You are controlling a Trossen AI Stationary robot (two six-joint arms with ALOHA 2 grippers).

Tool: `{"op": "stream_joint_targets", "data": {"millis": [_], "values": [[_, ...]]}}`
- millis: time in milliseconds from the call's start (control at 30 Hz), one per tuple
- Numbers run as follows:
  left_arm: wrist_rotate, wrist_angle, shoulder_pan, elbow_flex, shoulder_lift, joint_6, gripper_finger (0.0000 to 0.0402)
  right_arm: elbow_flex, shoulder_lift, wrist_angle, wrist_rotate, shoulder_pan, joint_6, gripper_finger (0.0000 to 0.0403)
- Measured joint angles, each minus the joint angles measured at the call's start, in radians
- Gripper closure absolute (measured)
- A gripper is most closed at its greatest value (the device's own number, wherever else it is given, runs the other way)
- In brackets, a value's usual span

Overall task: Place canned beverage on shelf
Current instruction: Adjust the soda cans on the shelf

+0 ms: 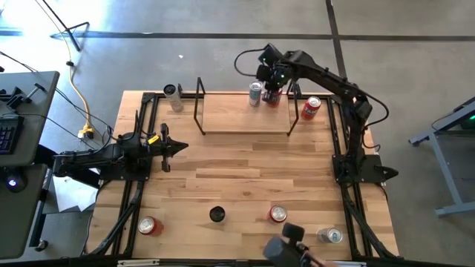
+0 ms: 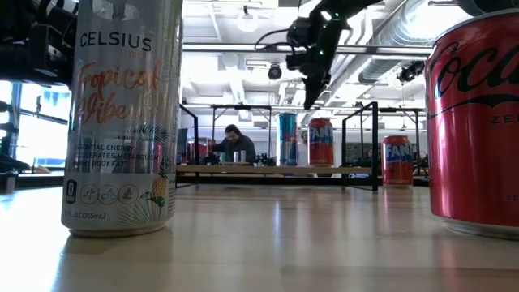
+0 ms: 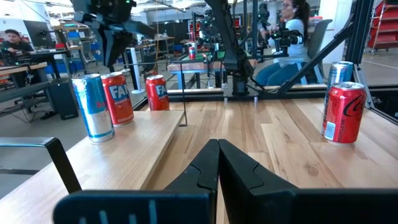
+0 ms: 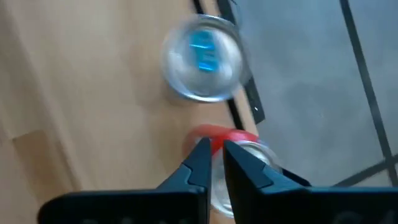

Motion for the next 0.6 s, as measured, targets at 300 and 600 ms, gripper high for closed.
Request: {"op": "stream_joint_targets", "data": {"millis": [300, 600], "values": [[0.000, 0.000, 0.000, 0.000, 0.000, 0.000, 0.0401, -0.045, 0.000, -0.004, -0.078, -0.094, 0.035, 0.0400], [0.000, 0.000, 0.000, 0.000, 0.000, 0.000, 0.0401, -0.101, -0.007, 0.018, -0.086, -0.107, 0.010, 0.0402]]}}
